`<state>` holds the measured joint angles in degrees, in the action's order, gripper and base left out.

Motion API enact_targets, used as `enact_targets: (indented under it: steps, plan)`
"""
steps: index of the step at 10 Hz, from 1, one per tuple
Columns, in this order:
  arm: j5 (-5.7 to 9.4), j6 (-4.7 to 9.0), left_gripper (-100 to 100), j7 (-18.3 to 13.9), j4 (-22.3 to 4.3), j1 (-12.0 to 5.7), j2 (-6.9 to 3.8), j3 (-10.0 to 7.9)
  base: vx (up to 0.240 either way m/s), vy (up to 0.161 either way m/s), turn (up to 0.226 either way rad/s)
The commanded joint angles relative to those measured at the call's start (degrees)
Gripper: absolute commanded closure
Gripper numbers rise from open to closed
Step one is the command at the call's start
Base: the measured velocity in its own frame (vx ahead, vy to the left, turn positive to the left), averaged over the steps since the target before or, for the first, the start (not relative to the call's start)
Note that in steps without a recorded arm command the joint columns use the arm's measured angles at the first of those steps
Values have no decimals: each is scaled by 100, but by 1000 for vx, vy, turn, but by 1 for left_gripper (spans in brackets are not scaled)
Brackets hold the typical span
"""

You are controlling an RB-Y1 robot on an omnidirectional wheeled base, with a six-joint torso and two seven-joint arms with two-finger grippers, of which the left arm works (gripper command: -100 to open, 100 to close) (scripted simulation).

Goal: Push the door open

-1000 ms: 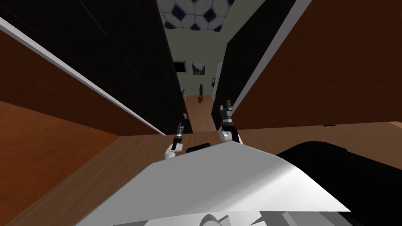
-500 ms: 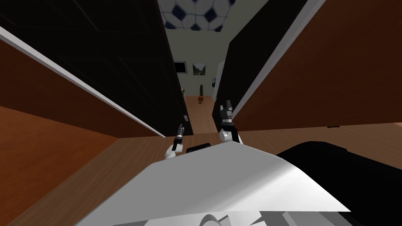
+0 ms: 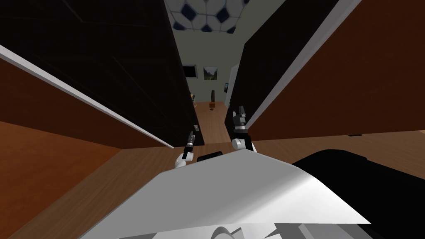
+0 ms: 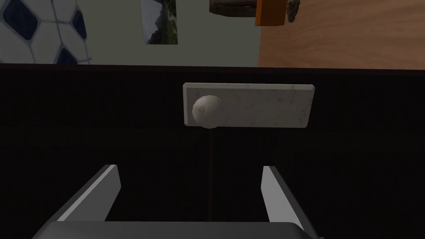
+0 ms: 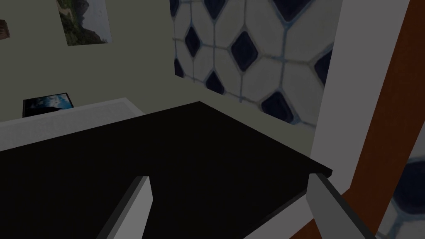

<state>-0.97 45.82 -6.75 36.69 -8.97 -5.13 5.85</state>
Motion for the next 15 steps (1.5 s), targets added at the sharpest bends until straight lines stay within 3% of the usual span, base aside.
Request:
enact_targets:
  steps: [1,7,8,13,15]
  plan:
    - [9,0,-100,16,-17,-9,5,-20,184,-22,-27]
    - [40,-3,-100,64,-75,-36,42,-83,172,-18,-26]
    - [40,-3,100,64,-75,-36,42,-83,-18,-3,7]
    - [40,-3,100,64,-75,-36,42,-83,-13,0,-2]
    - [90,-14,100,109,-97,-34,8,-184,109,-55,37]
